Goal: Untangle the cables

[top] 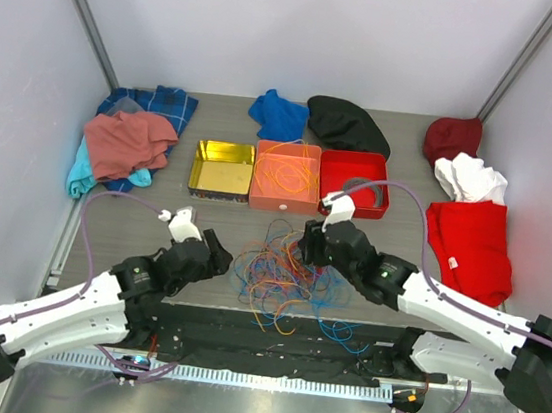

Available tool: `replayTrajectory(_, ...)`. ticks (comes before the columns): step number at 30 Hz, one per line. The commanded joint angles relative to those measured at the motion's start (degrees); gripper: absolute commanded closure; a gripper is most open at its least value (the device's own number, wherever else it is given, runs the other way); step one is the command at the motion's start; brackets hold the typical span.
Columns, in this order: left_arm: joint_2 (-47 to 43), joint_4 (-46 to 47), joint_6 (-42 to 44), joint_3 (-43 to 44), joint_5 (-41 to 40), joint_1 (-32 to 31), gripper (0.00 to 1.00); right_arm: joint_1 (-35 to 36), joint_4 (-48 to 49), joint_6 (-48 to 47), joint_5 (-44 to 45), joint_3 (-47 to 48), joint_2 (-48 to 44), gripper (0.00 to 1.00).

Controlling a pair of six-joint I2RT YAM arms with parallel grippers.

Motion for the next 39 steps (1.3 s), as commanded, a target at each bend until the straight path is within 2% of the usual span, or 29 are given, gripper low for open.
replayTrajectory(1,4.3,6.87,1.02,2.88,0.89,0.14,0.41,2.05,1.82,2.25,-1.66,-0.72,-1.91,0.46)
replayTrajectory(6,10.71,7.68,0.85,5.69,3.01,0.14,0.42,2.06,3.48,0.93,-3.07,0.33,2.05,0.46)
replayTrajectory(9,11.6,7.76,0.32,6.23,3.8,0.14,0.43,2.14,4.11,0.49,-4.21,1.03,4.77,0.47)
replayTrajectory(13,10.38,7.59,-0.21,5.52,3.63,0.14,0.43,2.49,3.05,0.23,-5.35,1.56,6.62,0.5)
replayTrajectory(24,8.7,7.59,-0.91,3.94,3.62,0.14,0.43,4.34,4.46,1.63,-7.63,0.15,3.1,0.52)
replayTrajectory(27,8.87,7.68,-1.0,3.85,3.8,0.14,0.43,4.87,3.5,0.76,-10.44,1.47,6.08,0.51)
replayTrajectory(29,9.05,7.85,-1.09,3.76,3.8,0.06,0.43,5.57,1.48,1.1,-9.75,2.7,10.04,0.52)
replayTrajectory(33,8.88,7.94,-1.09,3.76,4.06,0.14,0.43,5.66,2.0,2.34,-7.38,1.92,12.16,0.55)
replayTrajectory(35,8.61,7.94,-1.18,3.41,4.15,0.14,0.43,5.66,2.0,2.51,-6.24,1.65,12.25,0.58)
replayTrajectory(39,7.91,7.94,-1.18,3.06,4.06,0.14,0.43,5.75,0.94,3.13,-4.65,2.09,10.06,0.78)
